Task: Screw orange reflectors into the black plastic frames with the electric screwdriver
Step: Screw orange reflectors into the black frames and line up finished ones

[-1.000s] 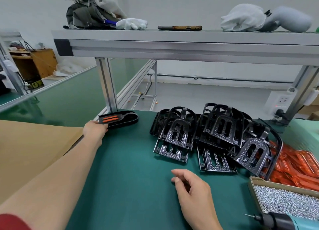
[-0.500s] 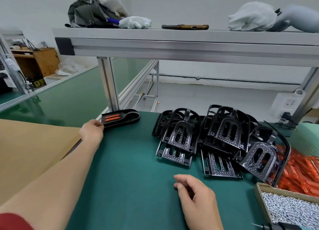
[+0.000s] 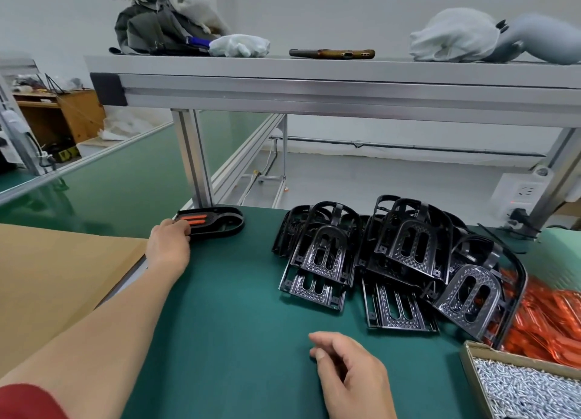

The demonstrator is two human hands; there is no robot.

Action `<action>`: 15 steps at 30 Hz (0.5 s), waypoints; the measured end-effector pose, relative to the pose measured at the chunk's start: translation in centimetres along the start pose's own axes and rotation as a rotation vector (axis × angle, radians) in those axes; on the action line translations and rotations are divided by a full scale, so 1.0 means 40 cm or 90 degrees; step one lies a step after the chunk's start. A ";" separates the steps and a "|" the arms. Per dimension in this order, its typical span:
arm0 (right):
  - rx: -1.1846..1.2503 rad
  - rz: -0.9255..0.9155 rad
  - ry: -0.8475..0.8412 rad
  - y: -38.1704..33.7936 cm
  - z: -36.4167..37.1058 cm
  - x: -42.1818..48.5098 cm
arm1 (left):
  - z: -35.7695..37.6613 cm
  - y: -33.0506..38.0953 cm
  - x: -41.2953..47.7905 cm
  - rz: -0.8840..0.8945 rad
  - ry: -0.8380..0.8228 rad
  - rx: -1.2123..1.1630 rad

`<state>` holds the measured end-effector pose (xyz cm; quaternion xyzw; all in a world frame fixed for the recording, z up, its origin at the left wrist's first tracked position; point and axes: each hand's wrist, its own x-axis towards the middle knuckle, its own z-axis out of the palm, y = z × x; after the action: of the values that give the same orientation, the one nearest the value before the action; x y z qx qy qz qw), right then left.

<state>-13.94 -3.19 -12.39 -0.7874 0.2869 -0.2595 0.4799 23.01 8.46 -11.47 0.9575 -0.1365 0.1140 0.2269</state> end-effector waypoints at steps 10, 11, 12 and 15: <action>0.009 -0.012 0.002 0.000 -0.003 0.009 | -0.015 0.064 -0.054 0.036 0.034 0.011; 0.013 -0.013 0.004 -0.001 -0.005 0.009 | -0.019 0.092 -0.077 0.064 0.027 -0.052; 0.018 -0.013 0.004 -0.002 -0.008 0.009 | -0.025 0.126 -0.105 0.092 0.004 -0.124; 0.038 -0.003 -0.008 -0.002 -0.012 0.009 | -0.043 0.227 -0.190 0.128 -0.086 -0.265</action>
<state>-14.00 -3.69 -12.07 -0.7749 0.2743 -0.2640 0.5046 12.79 3.06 -8.45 0.8772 -0.2667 0.0411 0.3972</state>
